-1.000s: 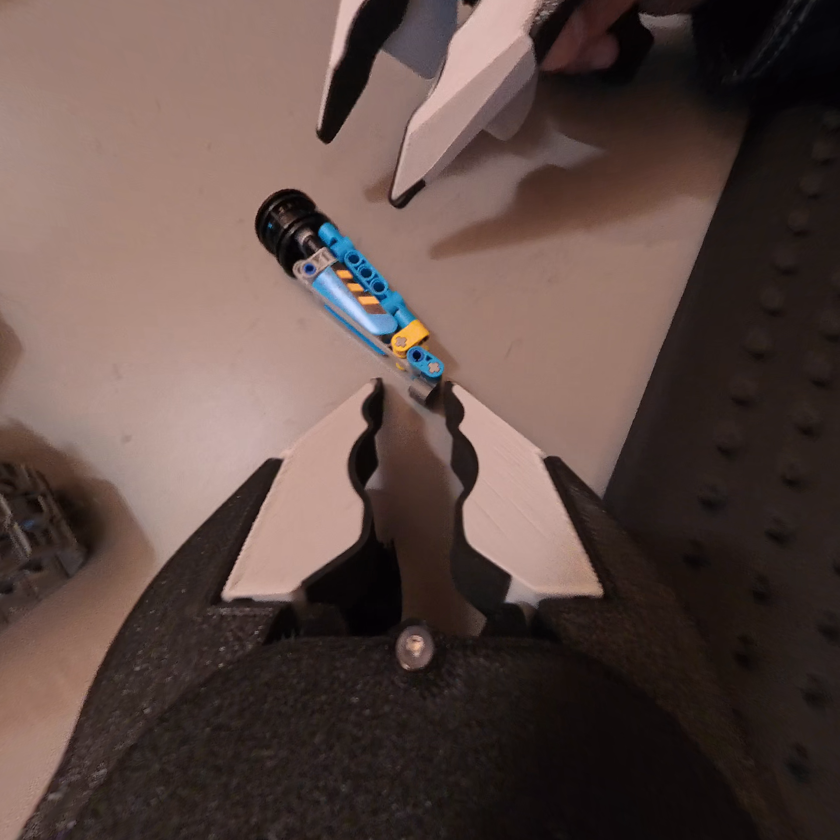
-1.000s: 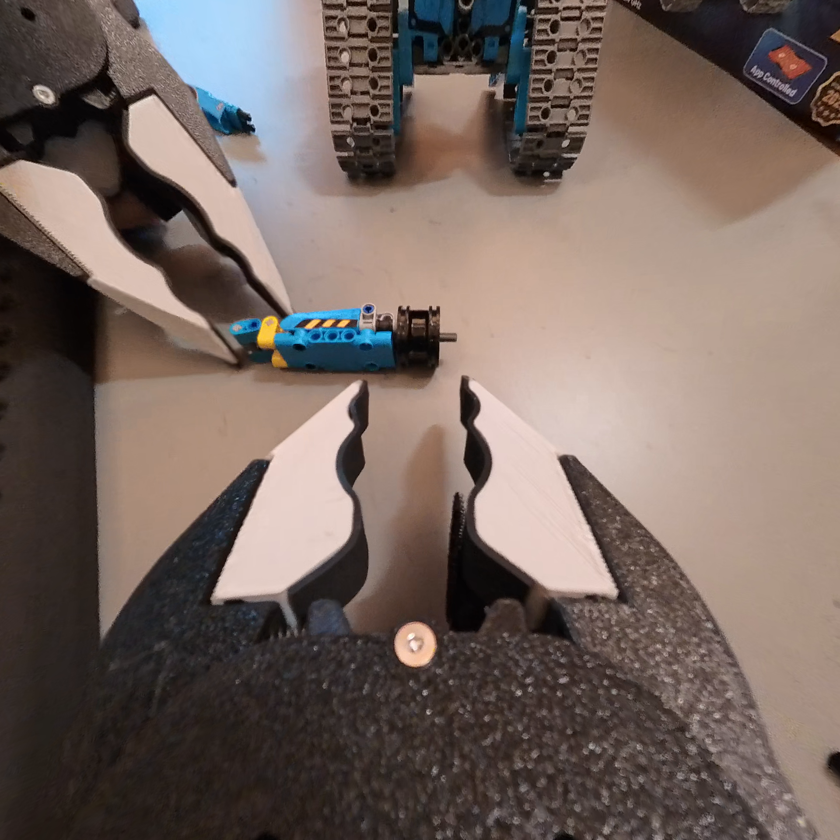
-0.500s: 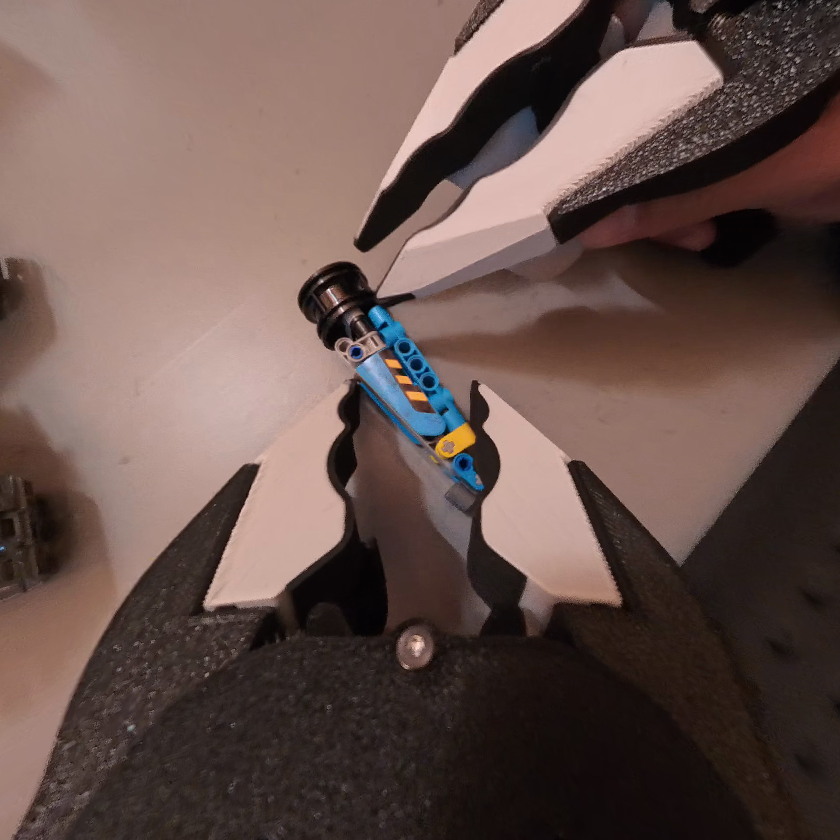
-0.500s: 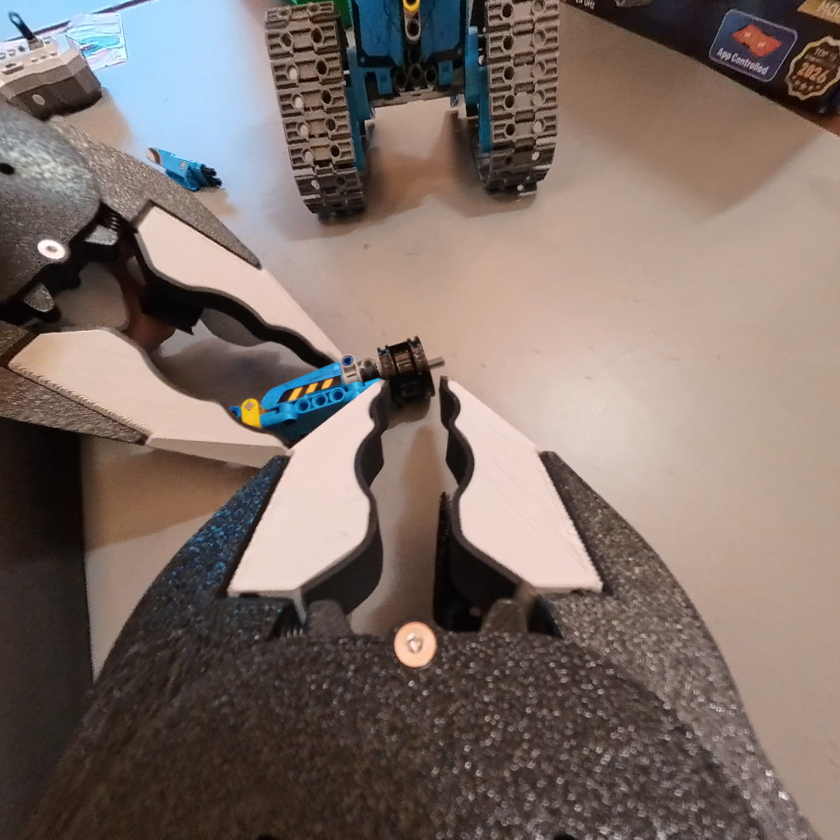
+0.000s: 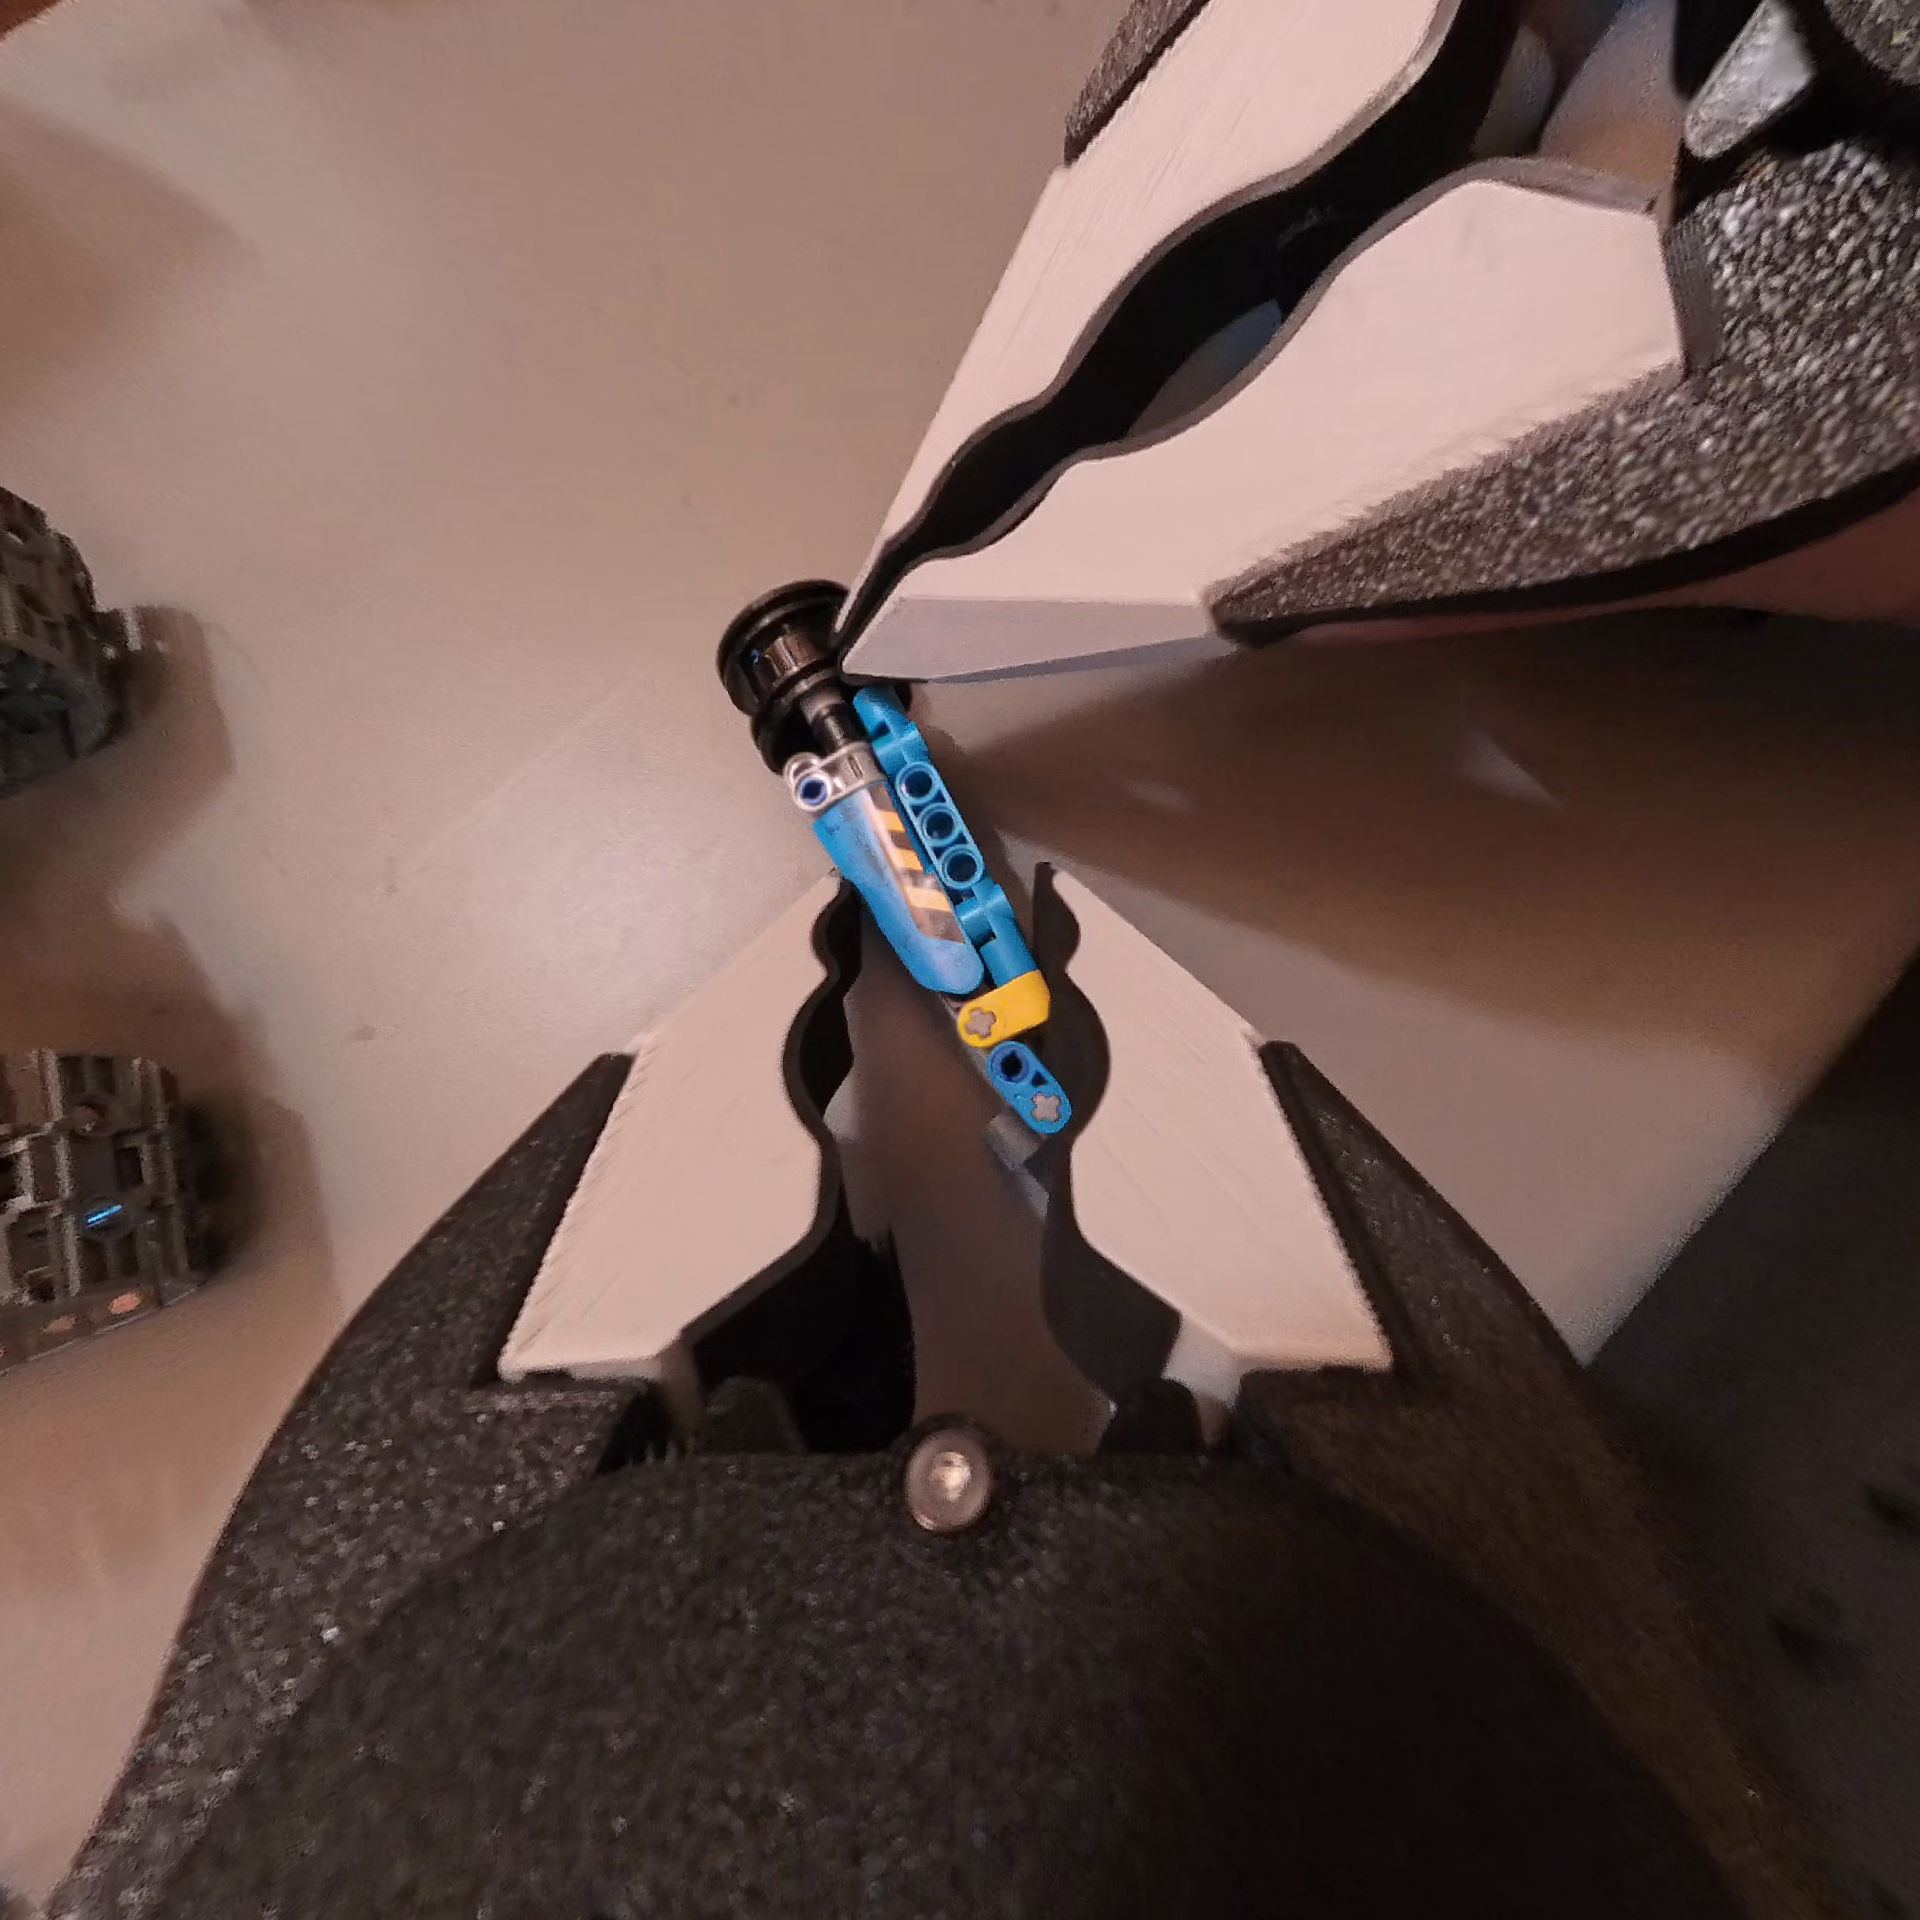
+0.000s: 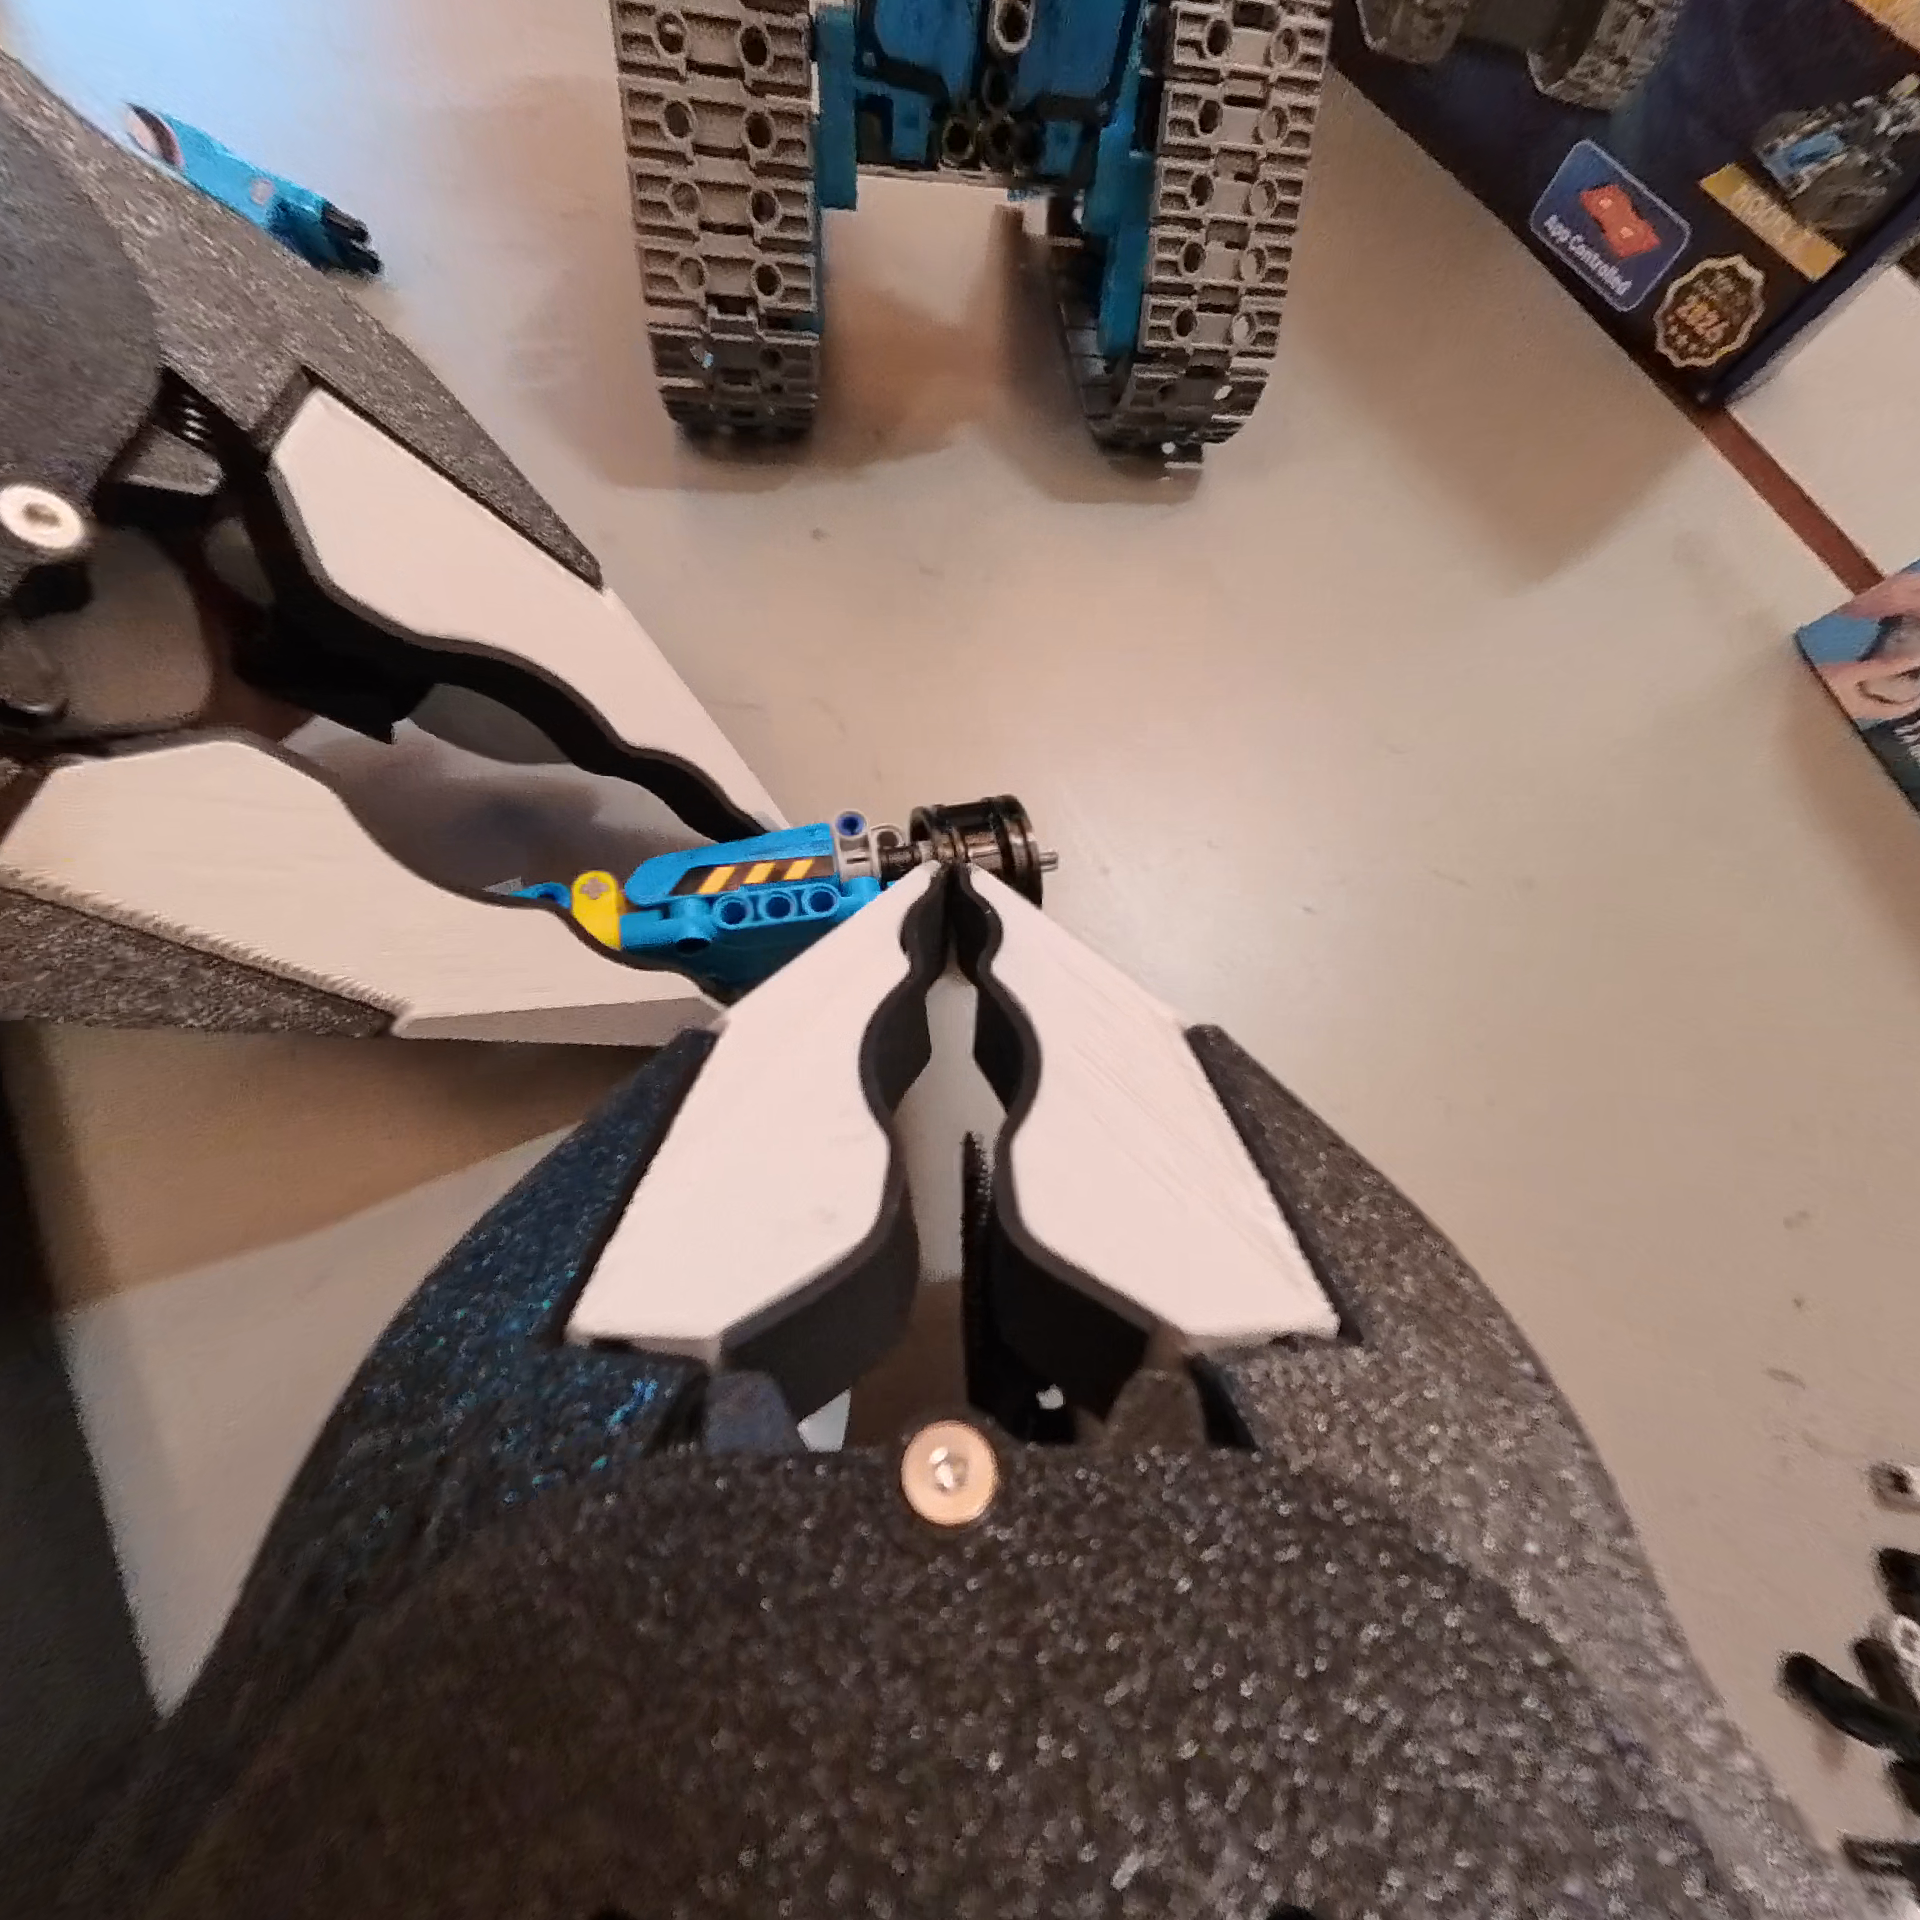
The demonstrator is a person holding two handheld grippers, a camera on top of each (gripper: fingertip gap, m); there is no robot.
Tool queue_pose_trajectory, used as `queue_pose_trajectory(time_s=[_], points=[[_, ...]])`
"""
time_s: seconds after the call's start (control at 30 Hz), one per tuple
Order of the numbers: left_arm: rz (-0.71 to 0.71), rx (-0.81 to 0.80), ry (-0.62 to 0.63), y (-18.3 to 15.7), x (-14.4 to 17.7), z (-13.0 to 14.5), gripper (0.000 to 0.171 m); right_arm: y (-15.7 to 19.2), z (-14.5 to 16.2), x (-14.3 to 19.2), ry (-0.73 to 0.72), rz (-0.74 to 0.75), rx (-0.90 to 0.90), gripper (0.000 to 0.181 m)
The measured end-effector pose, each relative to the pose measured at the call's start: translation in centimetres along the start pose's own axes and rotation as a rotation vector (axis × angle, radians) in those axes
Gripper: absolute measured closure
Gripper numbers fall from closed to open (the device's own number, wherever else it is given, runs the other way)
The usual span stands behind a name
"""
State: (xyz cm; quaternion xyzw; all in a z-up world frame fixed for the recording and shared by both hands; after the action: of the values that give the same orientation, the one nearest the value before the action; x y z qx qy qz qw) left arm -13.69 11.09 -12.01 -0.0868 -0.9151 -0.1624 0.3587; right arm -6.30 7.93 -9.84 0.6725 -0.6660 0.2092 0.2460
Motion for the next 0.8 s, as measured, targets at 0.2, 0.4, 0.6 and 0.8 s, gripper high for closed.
queue_pose_trajectory(time_s=[0.2, 0.4, 0.6, 0.8], points=[[-0.031, 0.03, 0.003, 0.6, 0.0, 0.2, 0.144, 0.1, -0.1, -0.2, 0.004, 0.067, 0.041, 0.181], [-0.032, 0.033, -0.005, 1.1, 0.3, 0.6, 0.151, -0.6, 0.6, 0.7, -0.036, -0.061, -0.073, 0.18], [-0.03, -0.051, -0.015, 1.0, 0.5, 0.7, 0.151, -0.9, 1.8, -0.1, 0.058, -0.123, -0.148, 0.152], [-0.016, -0.077, -0.022, 1.0, 0.7, 0.9, 0.151, -1.3, 1.6, 0.0, 0.059, -0.197, -0.259, 0.156]])
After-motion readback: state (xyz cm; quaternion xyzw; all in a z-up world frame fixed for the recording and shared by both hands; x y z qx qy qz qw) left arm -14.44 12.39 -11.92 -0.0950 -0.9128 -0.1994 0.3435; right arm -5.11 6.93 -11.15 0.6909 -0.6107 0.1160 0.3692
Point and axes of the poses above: each gripper's, where its closed fingertips meet, x back along the fingers, z out of its underside, y = z × x across the jaws, the point moved 6 cm from there along x, back along the fingers, and after that the axes turned 15 degrees about -x, right-handed, at the moved point
